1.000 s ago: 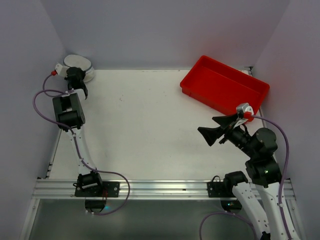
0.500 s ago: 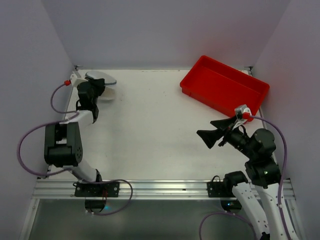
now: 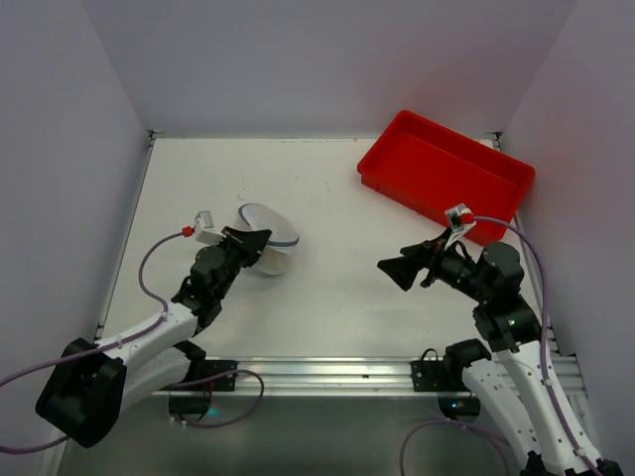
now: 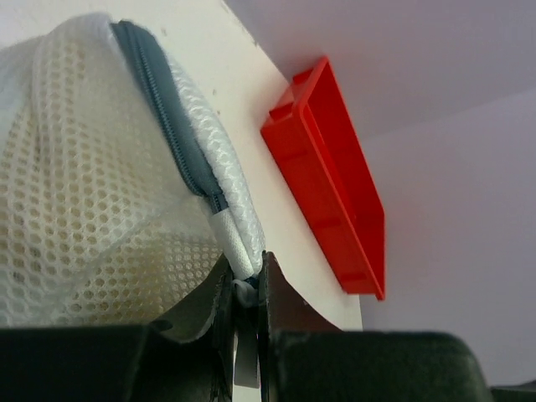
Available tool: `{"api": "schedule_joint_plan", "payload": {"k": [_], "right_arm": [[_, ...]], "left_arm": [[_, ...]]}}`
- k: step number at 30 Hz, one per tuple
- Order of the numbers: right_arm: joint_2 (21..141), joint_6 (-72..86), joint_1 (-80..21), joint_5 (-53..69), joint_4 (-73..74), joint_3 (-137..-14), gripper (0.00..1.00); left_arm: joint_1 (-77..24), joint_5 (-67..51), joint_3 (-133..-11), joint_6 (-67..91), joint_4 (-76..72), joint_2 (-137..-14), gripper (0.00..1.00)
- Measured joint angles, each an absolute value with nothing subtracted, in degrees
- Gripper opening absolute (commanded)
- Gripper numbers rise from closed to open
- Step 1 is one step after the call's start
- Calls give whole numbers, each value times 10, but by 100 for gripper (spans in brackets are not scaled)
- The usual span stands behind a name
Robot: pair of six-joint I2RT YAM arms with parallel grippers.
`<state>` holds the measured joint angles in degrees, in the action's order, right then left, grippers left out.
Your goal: Unzip the laundry bag and remove the bra
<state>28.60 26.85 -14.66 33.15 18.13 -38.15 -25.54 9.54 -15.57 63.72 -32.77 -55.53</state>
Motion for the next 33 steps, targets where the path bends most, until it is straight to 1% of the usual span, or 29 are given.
{"api": "schedule_joint_plan", "payload": {"k": [4, 9, 12, 13, 15, 16, 17, 18, 19, 21, 22, 24, 26, 29, 33], "right_arm": [[318, 282, -171, 325, 158, -352, 98], [345, 294, -196, 299, 138, -336, 98], [346, 297, -207, 287, 125, -333, 98], [348, 298, -209, 281, 121, -333, 98], [351, 299, -215, 274, 111, -332, 98], [353, 299, -219, 270, 106, -331, 98], [357, 299, -222, 266, 101, -330, 98], [363, 300, -227, 263, 93, -327, 98], [369, 300, -232, 261, 88, -324, 98], [382, 300, -243, 255, 82, -317, 98], [390, 300, -249, 250, 81, -315, 98], [409, 300, -265, 243, 80, -311, 98], [423, 300, -283, 232, 80, -309, 98], [439, 299, -312, 216, 80, -309, 99], [459, 298, -343, 199, 78, -309, 99]], "left_arm": [[-305, 97, -157, 655, -334, -590, 0], [-340, 89, -231, 651, -334, -632, 0], [-364, 88, -255, 649, -352, -628, 5], [-370, 88, -254, 650, -356, -624, 11], [-378, 90, -233, 659, -371, -611, 20], [-379, 94, -213, 668, -377, -602, 32], [-380, 96, -190, 674, -381, -596, 37], [-381, 99, -161, 683, -387, -589, 46], [-381, 99, -131, 691, -385, -582, 70], [-383, 99, -75, 707, -378, -565, 86], [-384, 98, -51, 713, -356, -545, 98], [-384, 100, -31, 714, -288, -480, 100], [-384, 109, -41, 703, -207, -399, 100], [-384, 140, -117, 664, -60, -319, 100], [-384, 197, -240, 596, 74, -295, 100]]}}
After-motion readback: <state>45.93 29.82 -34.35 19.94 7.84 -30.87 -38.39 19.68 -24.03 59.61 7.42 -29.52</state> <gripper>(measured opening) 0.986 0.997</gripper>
